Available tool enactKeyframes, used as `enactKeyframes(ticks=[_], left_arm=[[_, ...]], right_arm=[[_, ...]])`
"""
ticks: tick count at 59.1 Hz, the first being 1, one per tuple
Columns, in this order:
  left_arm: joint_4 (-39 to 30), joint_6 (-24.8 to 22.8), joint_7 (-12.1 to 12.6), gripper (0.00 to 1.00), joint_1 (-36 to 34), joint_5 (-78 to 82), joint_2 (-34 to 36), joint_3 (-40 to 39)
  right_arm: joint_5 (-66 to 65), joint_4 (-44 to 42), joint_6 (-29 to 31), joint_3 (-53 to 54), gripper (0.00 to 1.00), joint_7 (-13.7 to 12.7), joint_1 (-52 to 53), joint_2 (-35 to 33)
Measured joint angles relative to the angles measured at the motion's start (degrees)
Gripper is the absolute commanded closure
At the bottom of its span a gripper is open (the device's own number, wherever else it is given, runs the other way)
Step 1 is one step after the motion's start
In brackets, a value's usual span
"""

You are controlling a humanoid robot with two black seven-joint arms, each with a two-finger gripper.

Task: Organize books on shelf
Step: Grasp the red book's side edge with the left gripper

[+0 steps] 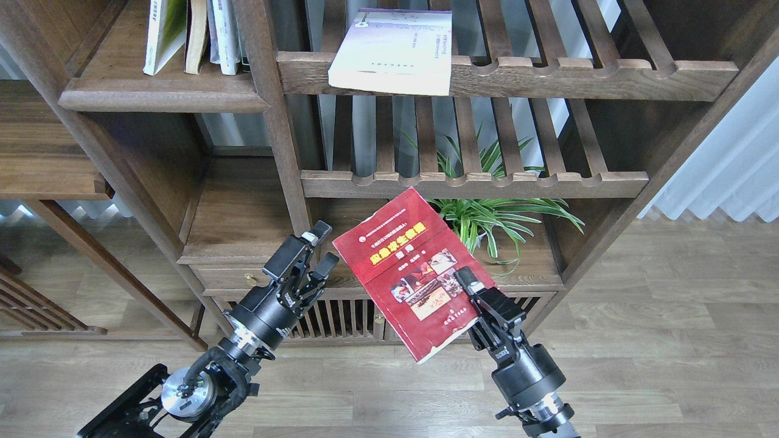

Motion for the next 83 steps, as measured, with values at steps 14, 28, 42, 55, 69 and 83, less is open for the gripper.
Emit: enactKeyframes(ticks=[14, 28, 42, 55, 69, 83], left_arm=[[-0.24, 0.0, 0.14, 0.03, -0.12, 0.08, 0.0, 2.58], [0.34, 0.0, 0.34, 0.08, -1.06, 0.26, 0.0, 4.51], [0.73, 0.0, 0.7, 0.15, -2.5, 0.23, 0.2, 4.97], [1.06, 0.0, 0.81, 0.56, -3.81, 0.14, 0.42, 6.47], [1.17, 0.0, 1.09, 0.92, -3.99, 0.02, 0.55, 7.71], [1.17, 0.0, 1.2, 0.94, -3.94, -0.01, 1.15, 8.48]], right_arm=[[0.0, -0.01, 0.0, -0.31, 0.94, -0.03, -0.34, 0.58], [-0.36, -0.01, 0.0, -1.67, 0.95, -0.46, -0.92, 0.38], [-0.58, -0.01, 0.0, -2.43, 0.94, -0.75, -0.94, 0.17], [-0.66, -0.02, 0.04, -2.9, 0.94, -0.86, -0.94, -0.14], [-0.68, -0.02, 0.01, -2.92, 0.94, -0.9, -1.26, -0.25], [-0.78, -0.02, -0.01, -3.03, 0.93, -1.08, -1.56, -0.26]])
